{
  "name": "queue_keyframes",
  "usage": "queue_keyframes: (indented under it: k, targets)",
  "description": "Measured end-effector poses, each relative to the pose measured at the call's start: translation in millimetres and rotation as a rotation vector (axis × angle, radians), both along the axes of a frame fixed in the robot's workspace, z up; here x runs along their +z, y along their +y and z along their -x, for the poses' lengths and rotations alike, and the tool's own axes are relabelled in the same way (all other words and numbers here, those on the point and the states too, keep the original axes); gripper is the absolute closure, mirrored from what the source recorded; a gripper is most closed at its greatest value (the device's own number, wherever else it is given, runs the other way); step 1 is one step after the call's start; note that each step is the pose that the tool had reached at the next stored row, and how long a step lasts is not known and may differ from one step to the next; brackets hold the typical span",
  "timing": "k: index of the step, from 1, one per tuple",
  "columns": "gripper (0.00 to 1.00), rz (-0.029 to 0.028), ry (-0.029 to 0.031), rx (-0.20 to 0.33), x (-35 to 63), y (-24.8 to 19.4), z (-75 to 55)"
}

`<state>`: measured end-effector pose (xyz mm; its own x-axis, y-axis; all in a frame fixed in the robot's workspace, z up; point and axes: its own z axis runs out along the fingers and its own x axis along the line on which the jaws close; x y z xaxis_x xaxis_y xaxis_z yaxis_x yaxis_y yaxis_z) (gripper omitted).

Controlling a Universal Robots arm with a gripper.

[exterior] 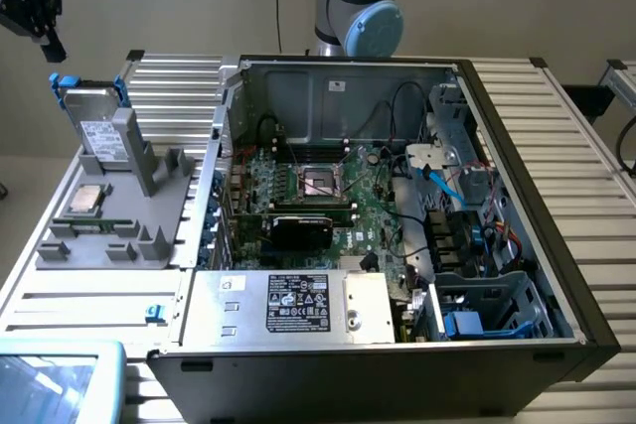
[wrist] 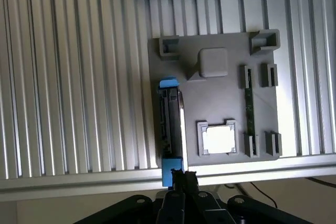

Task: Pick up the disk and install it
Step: 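Pick up the disk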

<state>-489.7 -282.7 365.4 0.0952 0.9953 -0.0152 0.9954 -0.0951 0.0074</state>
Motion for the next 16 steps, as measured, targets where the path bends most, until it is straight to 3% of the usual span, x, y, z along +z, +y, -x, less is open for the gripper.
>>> queue_keyframes:
  k: [5, 7, 8, 12, 13, 16]
  targets:
    - [0.89, 0.0, 0.0, 0.0, 0.0, 0.0, 0.0]
    - [0.88, 0.0, 0.0, 0.0, 0.0, 0.0, 0.0]
    - [0.81, 0.0001, 0.0, 0.0, 0.0, 0.0, 0.0]
    - [0.81, 0.0001, 0.0, 0.0, 0.0, 0.0, 0.0]
    - [0.73, 0.0001, 0.0, 0.0, 0.0, 0.0, 0.0]
    - [0.67, 0.0, 0.0, 0.0, 0.0, 0.0, 0.0]
